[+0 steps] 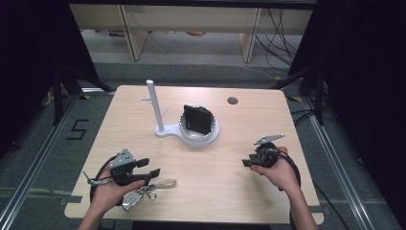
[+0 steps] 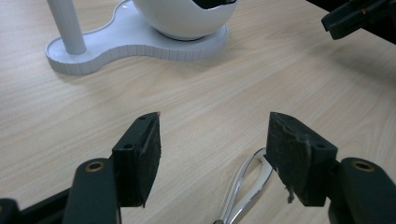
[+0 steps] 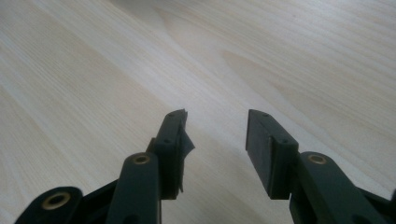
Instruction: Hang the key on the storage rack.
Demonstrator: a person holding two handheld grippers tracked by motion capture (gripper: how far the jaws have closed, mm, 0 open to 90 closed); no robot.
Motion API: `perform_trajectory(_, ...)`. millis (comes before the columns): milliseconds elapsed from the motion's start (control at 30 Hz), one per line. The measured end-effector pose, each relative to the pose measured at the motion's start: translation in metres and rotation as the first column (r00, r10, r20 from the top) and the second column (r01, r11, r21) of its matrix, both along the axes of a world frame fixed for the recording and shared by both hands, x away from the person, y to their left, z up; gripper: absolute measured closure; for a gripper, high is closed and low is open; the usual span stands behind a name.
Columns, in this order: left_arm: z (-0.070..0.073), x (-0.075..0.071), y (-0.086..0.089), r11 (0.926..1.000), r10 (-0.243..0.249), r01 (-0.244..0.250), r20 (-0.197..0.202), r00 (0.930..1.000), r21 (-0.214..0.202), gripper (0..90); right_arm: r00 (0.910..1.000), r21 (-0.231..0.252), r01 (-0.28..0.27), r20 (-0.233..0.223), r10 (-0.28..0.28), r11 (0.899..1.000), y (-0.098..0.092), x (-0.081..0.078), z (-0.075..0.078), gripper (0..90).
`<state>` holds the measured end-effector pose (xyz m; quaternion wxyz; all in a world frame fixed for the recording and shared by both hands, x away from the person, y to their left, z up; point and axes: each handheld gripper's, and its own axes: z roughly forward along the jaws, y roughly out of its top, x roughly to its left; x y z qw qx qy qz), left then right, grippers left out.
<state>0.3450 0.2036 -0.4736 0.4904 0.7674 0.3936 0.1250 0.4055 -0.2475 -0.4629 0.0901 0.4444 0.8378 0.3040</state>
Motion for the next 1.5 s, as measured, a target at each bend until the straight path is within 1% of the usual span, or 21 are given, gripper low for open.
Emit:
perform_trajectory(333, 0.014, 0.007, -0.004, 0.9961, -0.058, 0.06, -0.028, 0.9979, 0.065, 39.8, 0.9997, -0.011, -0.004, -0.025, 0.003, 1.0, 0.001, -0.002, 0.004, 55.7)
perform_trajectory(433, 0.018, 0.009, -0.007, 0.9844, -0.114, 0.121, -0.063, 0.9915, 0.127, 41.5, 0.9998, -0.006, -0.003, -0.02, 0.003, 1.0, 0.001, -0.002, 0.005, 55.5)
perform_trajectory(567, 0.02, 0.012, -0.011, 0.9737, -0.139, 0.153, -0.092, 0.986, 0.169, 41.6, 0.9998, 0.003, -0.015, -0.012, 0.015, 1.0, 0.001, -0.003, 0.005, 55.2)
perform_trajectory(600, 0.02, 0.014, -0.013, 0.9652, -0.161, 0.18, -0.107, 0.9811, 0.19, 41.7, 0.9997, 0.006, -0.01, -0.02, 0.011, 1.0, 0.001, -0.004, 0.006, 55.0)
perform_trajectory(667, 0.02, 0.013, -0.016, 0.9698, -0.152, 0.17, -0.111, 0.9821, 0.175, 41.8, 0.9998, 0.01, -0.009, -0.02, 0.009, 1.0, 0.001, -0.004, 0.006, 54.9)
perform_trajectory(700, 0.02, 0.014, -0.015, 0.9554, -0.177, 0.201, -0.126, 0.9762, 0.216, 42.0, 0.9997, 0.011, -0.013, -0.022, 0.013, 1.0, 0.0, -0.004, 0.006, 54.6)
perform_trajectory(800, 0.019, 0.014, -0.016, 0.9506, -0.183, 0.211, -0.137, 0.9736, 0.228, 42.3, 0.9994, 0.011, 0.0, -0.034, 0.0, 1.0, 0.0, -0.004, 0.005, 54.4)
perform_trajectory(867, 0.017, 0.013, -0.015, 0.9389, -0.199, 0.234, -0.156, 0.9676, 0.253, 42.7, 0.9994, 0.009, 0.001, -0.034, 0.0, 1.0, 0.0, -0.004, 0.004, 54.2)
perform_trajectory(933, 0.016, 0.012, -0.015, 0.9363, -0.202, 0.238, -0.161, 0.9661, 0.258, 42.9, 0.9994, 0.012, -0.002, -0.034, 0.002, 1.0, 0.0, -0.004, 0.004, 54.1)
perform_trajectory(967, 0.014, 0.009, -0.013, 0.9268, -0.218, 0.258, -0.169, 0.9611, 0.273, 43.1, 0.9997, 0.025, -0.011, -0.022, 0.012, 1.0, 0.001, -0.003, 0.002, 53.9)
perform_trajectory(1033, 0.013, 0.007, -0.012, 0.9243, -0.222, 0.263, -0.171, 0.9599, 0.276, 43.7, 0.999, 0.016, -0.02, -0.038, 0.021, 1.0, 0.0, -0.004, 0.002, 53.8)
perform_trajectory(1100, 0.011, 0.0, -0.008, 0.9085, -0.243, 0.288, -0.178, 0.9536, 0.303, 44.5, 0.9993, 0.011, -0.027, -0.025, 0.027, 1.0, 0.0, -0.003, 0.001, 53.8)
perform_trajectory(1200, 0.011, -0.006, -0.005, 0.9, -0.261, 0.305, -0.175, 0.9492, 0.311, 46.5, 0.999, 0.017, -0.019, -0.04, 0.02, 1.0, 0.001, -0.004, 0.002, 53.7)
perform_trajectory(1233, 0.011, -0.008, -0.002, 0.8909, -0.277, 0.32, -0.173, 0.9453, 0.323, 46.5, 0.9991, 0.017, -0.018, -0.039, 0.019, 1.0, 0.001, -0.004, 0.002, 53.7)
perform_trajectory(1267, 0.011, -0.011, -0.001, 0.8926, -0.271, 0.315, -0.175, 0.9465, 0.322, 47.3, 0.9991, 0.017, -0.021, -0.037, 0.021, 1.0, 0.001, -0.003, 0.001, 53.5)
perform_trajectory(1300, 0.011, -0.016, 0.001, 0.8834, -0.285, 0.33, -0.177, 0.942, 0.333, 48.9, 0.9988, 0.018, -0.023, -0.043, 0.024, 1.0, 0.002, -0.003, 0.001, 53.4)
perform_trajectory(1333, 0.011, -0.016, 0.001, 0.8834, -0.285, 0.33, -0.177, 0.942, 0.333, 50.0, 0.9988, 0.018, -0.023, -0.043, 0.024, 1.0, 0.002, -0.003, 0.001, 53.4)
perform_trajectory(1367, 0.012, -0.02, 0.002, 0.8742, -0.293, 0.339, -0.179, 0.9394, 0.348, 51.7, 0.9988, 0.02, -0.025, -0.041, 0.026, 0.999, 0.002, -0.004, 0.0, 53.2)
perform_trajectory(1433, 0.012, -0.022, 0.002, 0.8702, -0.3, 0.349, -0.187, 0.9354, 0.348, 53.7, 0.9987, 0.017, -0.026, -0.044, 0.027, 1.0, 0.002, -0.003, 0.0, 53.1)
perform_trajectory(1467, 0.013, -0.025, 0.002, 0.8399, -0.336, 0.384, -0.189, 0.9227, 0.383, 60.1, 0.9983, 0.016, -0.02, -0.055, 0.021, 1.0, 0.003, -0.004, -0.001, 53.0)
perform_trajectory(1500, 0.013, -0.025, 0.002, 0.8399, -0.336, 0.384, -0.189, 0.9227, 0.383, 63.4, 0.9983, 0.016, -0.02, -0.055, 0.021, 1.0, 0.003, -0.004, -0.001, 53.0)
